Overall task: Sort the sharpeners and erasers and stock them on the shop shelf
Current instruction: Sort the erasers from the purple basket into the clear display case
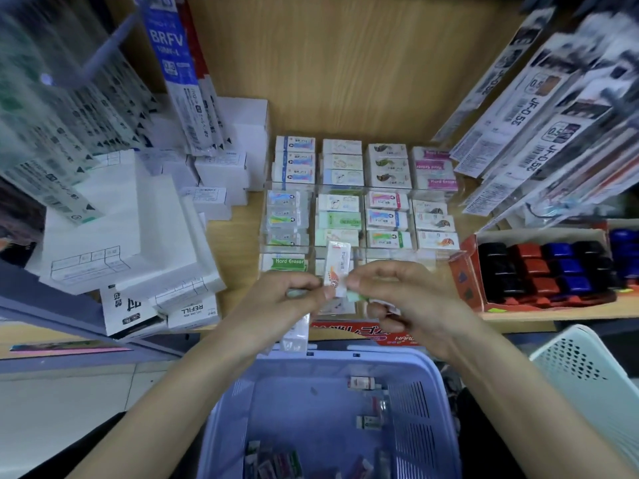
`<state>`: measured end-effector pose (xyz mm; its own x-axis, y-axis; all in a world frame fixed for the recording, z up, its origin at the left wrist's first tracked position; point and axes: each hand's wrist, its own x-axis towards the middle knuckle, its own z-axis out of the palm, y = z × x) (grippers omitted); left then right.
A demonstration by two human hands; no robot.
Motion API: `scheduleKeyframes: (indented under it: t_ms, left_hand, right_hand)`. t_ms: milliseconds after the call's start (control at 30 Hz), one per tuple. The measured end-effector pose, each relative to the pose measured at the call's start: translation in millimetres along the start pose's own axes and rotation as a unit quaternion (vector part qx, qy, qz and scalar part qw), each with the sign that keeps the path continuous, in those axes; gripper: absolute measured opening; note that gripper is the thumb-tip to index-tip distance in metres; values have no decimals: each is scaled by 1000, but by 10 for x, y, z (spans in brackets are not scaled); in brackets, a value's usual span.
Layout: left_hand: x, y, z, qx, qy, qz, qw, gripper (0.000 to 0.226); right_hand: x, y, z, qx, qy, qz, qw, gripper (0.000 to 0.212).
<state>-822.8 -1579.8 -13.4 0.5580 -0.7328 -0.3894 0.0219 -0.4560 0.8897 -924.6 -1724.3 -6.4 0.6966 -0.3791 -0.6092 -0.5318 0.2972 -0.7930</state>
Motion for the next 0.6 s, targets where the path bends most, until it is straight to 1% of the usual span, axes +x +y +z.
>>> scheduleKeyframes:
  t_ms: [67, 200, 233, 300, 367, 400, 533, 600]
  left_hand:
    - [32, 17, 40, 10, -16, 7, 1000, 24]
    - [73, 117, 89, 28, -68, 31, 997, 29]
    - [90, 166, 76, 24, -69, 40, 997, 29]
    - [167, 285, 12, 8, -38, 59, 997, 35]
    - [270, 436, -51, 22, -28, 71, 997, 37]
    - [324, 513, -56, 40, -44, 73, 996, 38]
    - [533, 718, 102, 108, -155, 76, 979, 34]
    - [629, 728, 181, 122, -189, 84, 971, 30]
  right_hand:
    - [-18, -6, -42, -2, 12, -4, 1000, 13]
    - [-68, -48, -178, -22, 18, -31, 999, 11]
    - [-91, -77, -229, -38, 15, -39, 998, 11]
    - [-146, -149, -348, -77, 4, -53, 996, 11]
    - [-188, -203, -452, -103, -8, -64, 993, 14]
    - [-201, -214, -490, -114, -10, -66, 991, 16]
    - [-233, -196, -585, -150, -5, -74, 986, 17]
    - [-243, -187, -630, -154, 9, -87, 984, 19]
